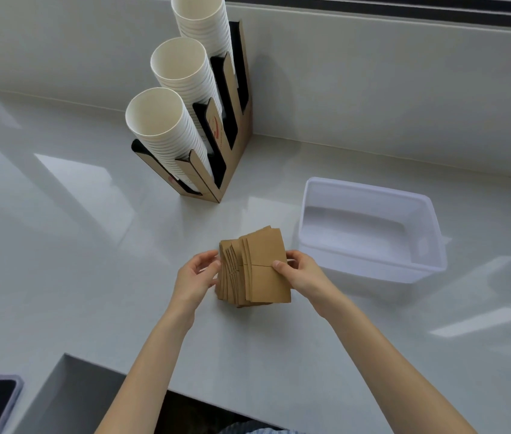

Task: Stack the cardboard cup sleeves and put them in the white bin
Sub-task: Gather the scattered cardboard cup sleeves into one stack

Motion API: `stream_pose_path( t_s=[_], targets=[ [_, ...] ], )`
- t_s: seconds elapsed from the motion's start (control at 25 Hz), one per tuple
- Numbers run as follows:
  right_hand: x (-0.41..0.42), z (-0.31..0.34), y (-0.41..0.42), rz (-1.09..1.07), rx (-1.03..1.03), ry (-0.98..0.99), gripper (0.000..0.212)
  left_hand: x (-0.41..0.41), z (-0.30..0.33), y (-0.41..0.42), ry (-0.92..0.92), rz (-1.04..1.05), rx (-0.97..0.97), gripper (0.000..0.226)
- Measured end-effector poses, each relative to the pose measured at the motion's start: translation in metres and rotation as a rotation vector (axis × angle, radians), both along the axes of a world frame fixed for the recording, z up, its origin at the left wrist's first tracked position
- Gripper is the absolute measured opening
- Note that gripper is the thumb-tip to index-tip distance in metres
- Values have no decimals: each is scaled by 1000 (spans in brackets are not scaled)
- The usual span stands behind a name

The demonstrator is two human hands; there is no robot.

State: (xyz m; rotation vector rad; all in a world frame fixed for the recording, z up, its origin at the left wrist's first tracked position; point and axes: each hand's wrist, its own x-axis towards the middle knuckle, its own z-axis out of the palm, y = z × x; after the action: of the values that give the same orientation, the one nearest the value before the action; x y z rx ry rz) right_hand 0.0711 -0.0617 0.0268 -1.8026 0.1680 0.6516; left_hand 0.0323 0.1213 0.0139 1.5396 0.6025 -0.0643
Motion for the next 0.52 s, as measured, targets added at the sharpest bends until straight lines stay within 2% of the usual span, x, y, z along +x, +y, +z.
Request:
stream_pose_path(
  t_s=[0.16,0.28,0.4,0.52],
  targets=[
    [5,-4,8,7,-49,-8,37,8,-8,-1,89,-52,80,43],
    [7,-8,12,-6,-81,-13,38,13,-11,-5,137,-85,67,54],
    [8,-14,18,-22,-131,-15,41,16,-11,-9,146,-99,-7,55],
    [8,-21,21,-29,-178,28,45,18,-10,-14,150,-100,18,56]
  ],
)
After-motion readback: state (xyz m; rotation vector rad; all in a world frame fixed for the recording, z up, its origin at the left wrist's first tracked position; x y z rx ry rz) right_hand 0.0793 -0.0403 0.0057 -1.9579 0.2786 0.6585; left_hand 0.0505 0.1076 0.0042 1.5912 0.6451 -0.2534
